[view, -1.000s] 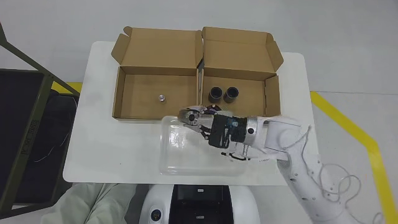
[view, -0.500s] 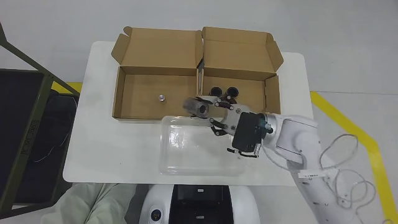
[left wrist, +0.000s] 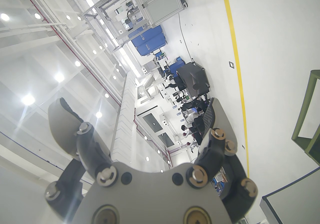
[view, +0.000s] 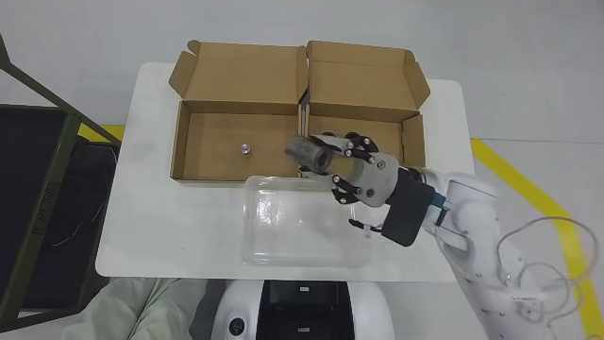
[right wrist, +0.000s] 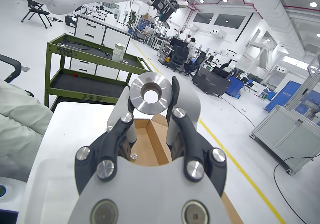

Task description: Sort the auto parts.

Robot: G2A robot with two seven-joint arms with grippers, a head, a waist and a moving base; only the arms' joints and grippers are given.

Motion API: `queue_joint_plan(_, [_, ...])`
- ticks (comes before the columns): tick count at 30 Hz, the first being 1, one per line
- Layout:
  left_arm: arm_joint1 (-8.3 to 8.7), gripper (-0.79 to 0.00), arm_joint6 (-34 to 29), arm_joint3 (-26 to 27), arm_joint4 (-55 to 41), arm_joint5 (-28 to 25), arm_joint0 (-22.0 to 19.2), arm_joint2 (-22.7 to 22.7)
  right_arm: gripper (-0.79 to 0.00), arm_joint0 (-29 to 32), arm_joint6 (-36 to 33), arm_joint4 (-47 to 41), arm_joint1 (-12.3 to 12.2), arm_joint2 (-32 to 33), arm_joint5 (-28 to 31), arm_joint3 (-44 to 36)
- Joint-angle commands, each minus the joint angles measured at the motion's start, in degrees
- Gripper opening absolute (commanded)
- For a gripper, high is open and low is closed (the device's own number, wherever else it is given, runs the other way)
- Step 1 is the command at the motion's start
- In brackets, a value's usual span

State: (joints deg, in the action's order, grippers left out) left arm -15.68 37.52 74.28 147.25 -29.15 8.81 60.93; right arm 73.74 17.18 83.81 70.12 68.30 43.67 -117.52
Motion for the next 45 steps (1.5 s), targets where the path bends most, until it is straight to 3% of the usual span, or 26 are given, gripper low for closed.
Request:
queue_joint_plan(1, [0.0,0.0,0.0,0.0,0.0,0.0,0.0,0.0,-0.785,0.08,0.63,0.14,-0.08,0.2,-0.23,-0.35])
queue_joint_plan(16, [0.0,0.0,0.0,0.0,0.0,0.0,0.0,0.0,-0.785,0.18,-0.97,-1.59,-0.61,0.59,-0.3,1.54])
queue_joint_plan(31, [0.0,0.0,0.0,0.0,0.0,0.0,0.0,0.0,-0.785,-6.88,-8.13,-6.86,0.24,-5.12,-0.64,13.26])
queue_joint_plan(45, [0.0,0.0,0.0,0.0,0.0,0.0,0.0,0.0,-0.785,-16.99,-13.93,-12.43,2.98,-14.91,-2.89,28.98])
